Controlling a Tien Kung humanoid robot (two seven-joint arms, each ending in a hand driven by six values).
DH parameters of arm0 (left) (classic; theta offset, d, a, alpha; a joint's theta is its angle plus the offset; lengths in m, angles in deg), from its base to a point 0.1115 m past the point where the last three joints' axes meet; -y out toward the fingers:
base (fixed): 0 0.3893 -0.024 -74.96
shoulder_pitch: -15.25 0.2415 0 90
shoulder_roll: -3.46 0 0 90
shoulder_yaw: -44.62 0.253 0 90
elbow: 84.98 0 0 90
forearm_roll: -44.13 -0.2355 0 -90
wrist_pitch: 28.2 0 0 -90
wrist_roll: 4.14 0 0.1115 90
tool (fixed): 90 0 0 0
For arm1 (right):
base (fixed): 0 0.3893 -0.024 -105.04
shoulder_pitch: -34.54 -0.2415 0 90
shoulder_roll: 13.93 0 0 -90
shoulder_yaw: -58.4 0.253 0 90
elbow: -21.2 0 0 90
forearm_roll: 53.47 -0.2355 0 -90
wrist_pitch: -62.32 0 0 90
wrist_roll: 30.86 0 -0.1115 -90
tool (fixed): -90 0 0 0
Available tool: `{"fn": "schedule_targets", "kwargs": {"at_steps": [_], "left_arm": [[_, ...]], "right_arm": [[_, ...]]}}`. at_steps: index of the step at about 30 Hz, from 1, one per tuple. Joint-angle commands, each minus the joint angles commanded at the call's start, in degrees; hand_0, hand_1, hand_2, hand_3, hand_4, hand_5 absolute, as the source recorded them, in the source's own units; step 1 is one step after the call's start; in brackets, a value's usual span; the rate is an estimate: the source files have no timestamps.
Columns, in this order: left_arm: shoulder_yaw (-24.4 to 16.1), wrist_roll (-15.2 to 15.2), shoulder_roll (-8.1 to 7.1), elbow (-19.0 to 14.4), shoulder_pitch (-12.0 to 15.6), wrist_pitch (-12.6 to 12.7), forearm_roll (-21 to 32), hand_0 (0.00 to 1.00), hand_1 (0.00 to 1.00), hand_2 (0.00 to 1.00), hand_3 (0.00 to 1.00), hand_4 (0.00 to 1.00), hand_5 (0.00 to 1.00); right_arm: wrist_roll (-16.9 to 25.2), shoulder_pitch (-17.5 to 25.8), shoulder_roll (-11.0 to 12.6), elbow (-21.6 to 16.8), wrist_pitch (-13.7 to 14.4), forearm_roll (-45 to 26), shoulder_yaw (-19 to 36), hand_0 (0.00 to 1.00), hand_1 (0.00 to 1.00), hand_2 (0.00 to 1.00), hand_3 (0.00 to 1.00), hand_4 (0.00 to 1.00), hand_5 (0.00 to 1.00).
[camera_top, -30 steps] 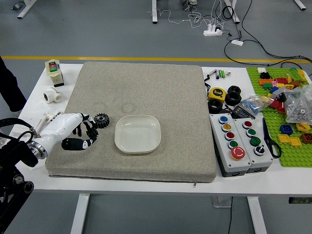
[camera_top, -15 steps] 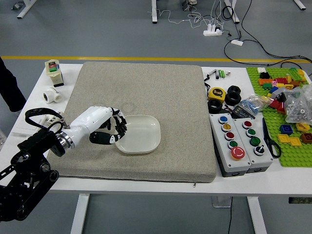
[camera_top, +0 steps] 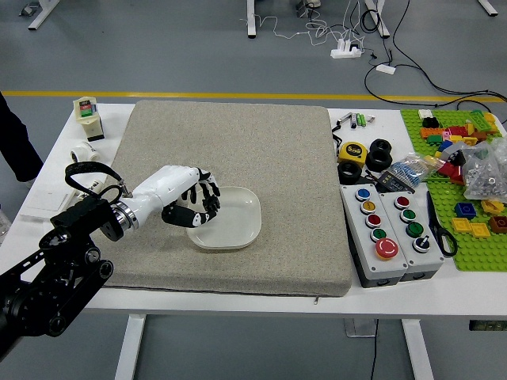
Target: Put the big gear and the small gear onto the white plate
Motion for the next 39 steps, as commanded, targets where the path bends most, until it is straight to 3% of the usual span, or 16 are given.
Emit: {"fn": "schedule_targets", "kwargs": {"at_steps": [9,17,18,22,27,33,39], "left_arm": [[-0.6,-0.5,0.09,0.0,-0.1,0.8,0.0,0.376,0.536,0.641,0.769,0.998,0.404],[-4.2,-0.6,-1.57,0.9,-1.2,1.5,-1.8,0.380,0.536,0.649,0.779,0.998,0.417],[-4.4,-0.4,-1.87,1.6,-1.6,1.5,-2.4,0.381,0.524,0.602,0.717,0.998,0.252],[-3.4,0.1,-2.90,4.8,-3.7,1.6,-4.2,0.381,0.524,0.602,0.717,0.998,0.252],[1.3,-0.1,-4.07,10.3,-6.5,2.2,-4.5,0.380,0.525,0.596,0.707,0.957,0.218],[3.5,-0.5,-3.67,15.0,-7.8,2.9,-4.4,0.381,0.526,0.596,0.707,0.954,0.216],[3.3,-0.8,-2.84,17.7,-8.5,4.2,-4.6,0.381,0.523,0.596,0.703,0.949,0.216]], "right_arm": [[0.0,0.0,0.0,0.0,0.0,0.0,0.1,0.621,0.618,0.672,0.469,0.721,0.588],[0.0,0.0,0.1,0.0,0.0,0.1,0.4,0.621,0.618,0.672,0.470,0.721,0.588],[0.0,0.0,0.1,0.0,0.0,0.0,0.4,0.621,0.618,0.672,0.470,0.723,0.588],[0.0,-0.1,0.1,0.0,0.0,0.0,0.1,0.621,0.618,0.672,0.470,0.723,0.588],[0.0,-0.2,0.0,0.0,0.1,-0.3,-0.2,0.621,0.618,0.673,0.469,0.723,0.590],[-0.1,-0.3,-0.2,0.0,0.3,-0.6,-0.3,0.621,0.618,0.673,0.469,0.723,0.590],[-0.1,-0.3,-0.3,0.0,0.3,-0.6,-0.4,0.621,0.619,0.674,0.470,0.723,0.590]]}}
